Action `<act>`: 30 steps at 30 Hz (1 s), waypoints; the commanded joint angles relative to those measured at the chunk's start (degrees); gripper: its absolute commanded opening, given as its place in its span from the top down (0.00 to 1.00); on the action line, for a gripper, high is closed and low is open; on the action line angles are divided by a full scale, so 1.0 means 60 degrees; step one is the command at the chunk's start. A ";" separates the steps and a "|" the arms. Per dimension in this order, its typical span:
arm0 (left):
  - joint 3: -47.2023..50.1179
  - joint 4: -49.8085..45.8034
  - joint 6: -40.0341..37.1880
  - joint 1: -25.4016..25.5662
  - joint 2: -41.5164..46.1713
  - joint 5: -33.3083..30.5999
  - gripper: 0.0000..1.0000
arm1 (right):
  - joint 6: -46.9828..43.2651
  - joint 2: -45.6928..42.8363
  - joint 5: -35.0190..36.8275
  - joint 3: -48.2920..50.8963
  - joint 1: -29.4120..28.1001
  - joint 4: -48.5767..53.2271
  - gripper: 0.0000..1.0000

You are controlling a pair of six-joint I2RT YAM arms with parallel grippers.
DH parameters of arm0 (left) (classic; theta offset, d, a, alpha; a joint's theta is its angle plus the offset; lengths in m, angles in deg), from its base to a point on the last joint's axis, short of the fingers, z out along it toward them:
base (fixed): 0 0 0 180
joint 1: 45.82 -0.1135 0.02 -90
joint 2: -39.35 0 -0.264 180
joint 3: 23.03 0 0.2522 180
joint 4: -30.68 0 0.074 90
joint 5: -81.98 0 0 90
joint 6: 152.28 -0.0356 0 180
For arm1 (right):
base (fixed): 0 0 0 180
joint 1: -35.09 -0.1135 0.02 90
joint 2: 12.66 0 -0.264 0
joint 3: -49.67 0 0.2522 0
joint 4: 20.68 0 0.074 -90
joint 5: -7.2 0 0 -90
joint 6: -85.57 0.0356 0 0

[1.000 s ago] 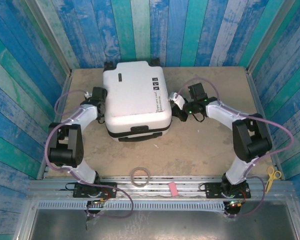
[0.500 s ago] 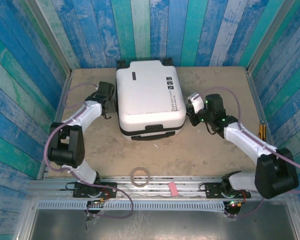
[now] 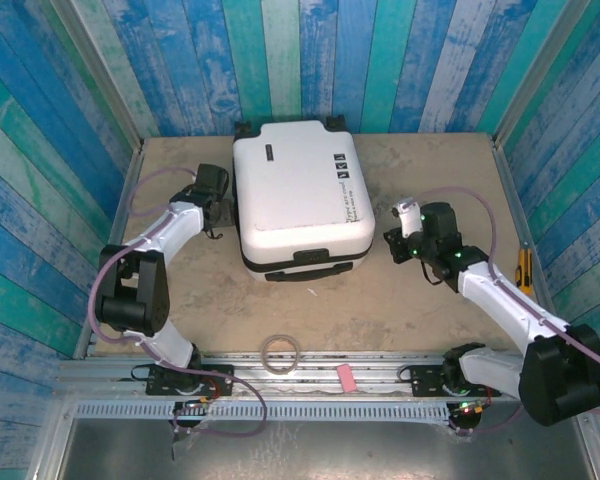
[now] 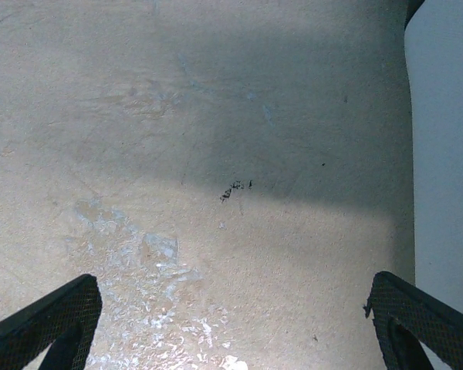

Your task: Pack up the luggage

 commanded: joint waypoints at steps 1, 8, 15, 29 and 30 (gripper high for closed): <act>-0.0296 0.1050 0.0427 0.0172 0.1467 0.0233 0.06 | 0.0156 0.0023 -0.0131 0.0139 0.0051 0.0446 0.81; 0.2578 0.4289 0.0664 0.0173 0.3441 -0.0375 0.06 | 0.0756 0.0448 0.0318 0.0042 0.0764 -0.0729 0.53; 0.7777 1.0847 -0.0202 0.0175 0.7211 -0.1512 0.07 | -0.0257 0.0253 0.3062 0.1207 0.0915 -0.4015 0.00; 1.0950 1.3592 -0.1786 0.0179 0.7641 -0.2535 0.07 | -0.1102 0.1766 0.2185 0.2603 0.1812 -0.8025 0.00; 1.0987 1.4068 -0.1913 0.0182 0.7265 -0.2558 0.07 | -0.1262 0.1946 0.1952 0.2407 0.1838 -0.7850 0.00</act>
